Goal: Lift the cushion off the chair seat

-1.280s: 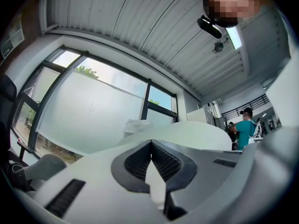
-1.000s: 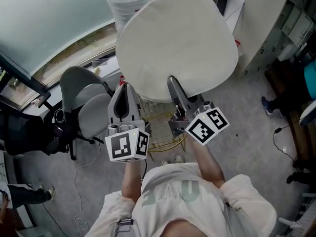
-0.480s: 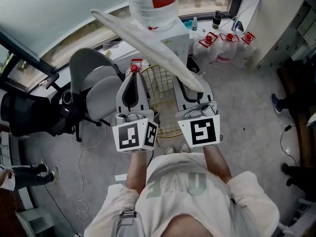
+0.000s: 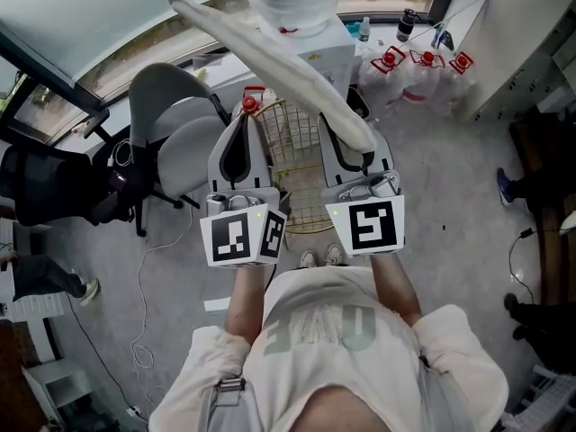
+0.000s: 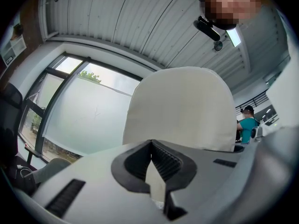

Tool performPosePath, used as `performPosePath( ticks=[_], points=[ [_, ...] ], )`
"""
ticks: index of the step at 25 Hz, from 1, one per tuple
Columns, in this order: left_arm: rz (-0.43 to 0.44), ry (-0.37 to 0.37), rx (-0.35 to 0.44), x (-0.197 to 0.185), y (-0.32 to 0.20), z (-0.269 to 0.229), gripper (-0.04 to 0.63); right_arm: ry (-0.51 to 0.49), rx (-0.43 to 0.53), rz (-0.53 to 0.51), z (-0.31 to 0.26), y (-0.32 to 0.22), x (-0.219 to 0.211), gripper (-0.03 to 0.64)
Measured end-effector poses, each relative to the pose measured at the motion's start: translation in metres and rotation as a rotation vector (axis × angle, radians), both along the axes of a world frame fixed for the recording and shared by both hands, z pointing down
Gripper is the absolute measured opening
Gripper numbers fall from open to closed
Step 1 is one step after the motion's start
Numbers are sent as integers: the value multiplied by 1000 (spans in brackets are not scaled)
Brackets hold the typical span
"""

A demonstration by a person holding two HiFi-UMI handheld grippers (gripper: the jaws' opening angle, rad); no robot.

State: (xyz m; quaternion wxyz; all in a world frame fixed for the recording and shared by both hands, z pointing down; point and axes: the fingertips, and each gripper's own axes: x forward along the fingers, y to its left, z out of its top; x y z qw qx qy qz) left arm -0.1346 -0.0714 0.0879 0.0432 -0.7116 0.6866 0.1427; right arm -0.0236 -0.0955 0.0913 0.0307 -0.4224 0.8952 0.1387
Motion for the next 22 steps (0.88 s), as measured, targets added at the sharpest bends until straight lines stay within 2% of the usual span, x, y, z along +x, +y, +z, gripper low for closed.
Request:
performPosePath(
  ticks=[22],
  points=[
    [-4,-22,-5,2,15,0,11,-6,7,7,-4,9,3,43]
  ],
)
